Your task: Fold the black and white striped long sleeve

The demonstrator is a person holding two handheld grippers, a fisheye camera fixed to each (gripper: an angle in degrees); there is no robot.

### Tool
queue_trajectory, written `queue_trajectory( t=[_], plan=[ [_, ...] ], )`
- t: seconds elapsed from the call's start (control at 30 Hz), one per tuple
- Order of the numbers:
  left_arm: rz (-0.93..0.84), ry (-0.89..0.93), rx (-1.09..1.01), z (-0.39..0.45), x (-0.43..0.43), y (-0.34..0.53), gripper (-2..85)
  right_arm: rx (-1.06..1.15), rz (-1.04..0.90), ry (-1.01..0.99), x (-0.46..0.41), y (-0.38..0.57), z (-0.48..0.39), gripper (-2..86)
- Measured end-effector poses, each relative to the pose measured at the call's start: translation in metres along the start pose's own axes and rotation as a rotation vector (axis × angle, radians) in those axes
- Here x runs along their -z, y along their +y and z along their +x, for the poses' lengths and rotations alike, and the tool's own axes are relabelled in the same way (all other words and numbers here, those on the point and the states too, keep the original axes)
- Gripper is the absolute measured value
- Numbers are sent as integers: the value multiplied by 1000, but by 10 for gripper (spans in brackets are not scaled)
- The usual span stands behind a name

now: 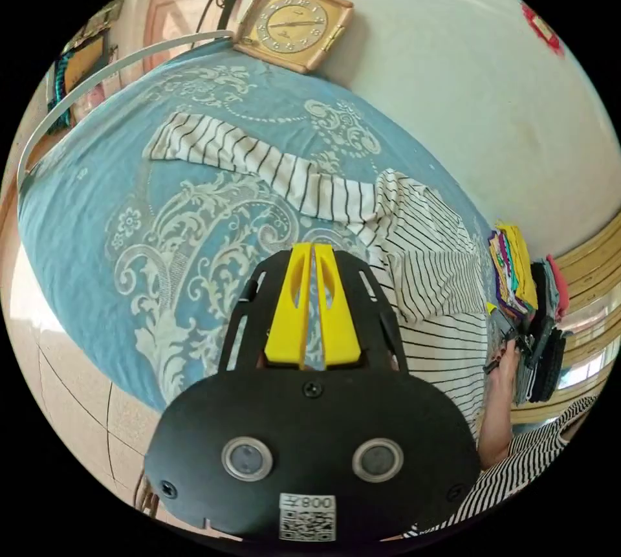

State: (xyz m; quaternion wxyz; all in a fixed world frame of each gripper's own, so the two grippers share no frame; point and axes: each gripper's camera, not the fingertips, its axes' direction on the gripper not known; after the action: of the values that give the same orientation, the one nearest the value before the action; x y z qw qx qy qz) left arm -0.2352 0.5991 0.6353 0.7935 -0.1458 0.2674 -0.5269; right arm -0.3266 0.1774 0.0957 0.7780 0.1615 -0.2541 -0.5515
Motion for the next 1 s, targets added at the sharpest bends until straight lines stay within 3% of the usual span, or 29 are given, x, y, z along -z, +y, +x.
queue_trajectory(
  t=[0.17,0.43,0.5,0.73,0.9,1.0],
  plan=[
    [77,26,293,-151,52,-50,73,292,-62,-268,-64,-41,-144,30],
    [-9,119,411,-256,61,-84,40,543,-205,-462,-163,-74,-313,49],
    [14,152,372,-265,74,-84,25,540,-249,-486,-183,-76,-326,49],
    [170,614,258,-274,148,-32,8,554,-214,-548,-201,-99,-344,59],
    [240,832,339,-287,170,26,7,551,-221,-660,-206,-112,-372,66],
    [263,926,396,-299,178,59,7,389,-349,-838,-235,-108,-353,67]
  ],
)
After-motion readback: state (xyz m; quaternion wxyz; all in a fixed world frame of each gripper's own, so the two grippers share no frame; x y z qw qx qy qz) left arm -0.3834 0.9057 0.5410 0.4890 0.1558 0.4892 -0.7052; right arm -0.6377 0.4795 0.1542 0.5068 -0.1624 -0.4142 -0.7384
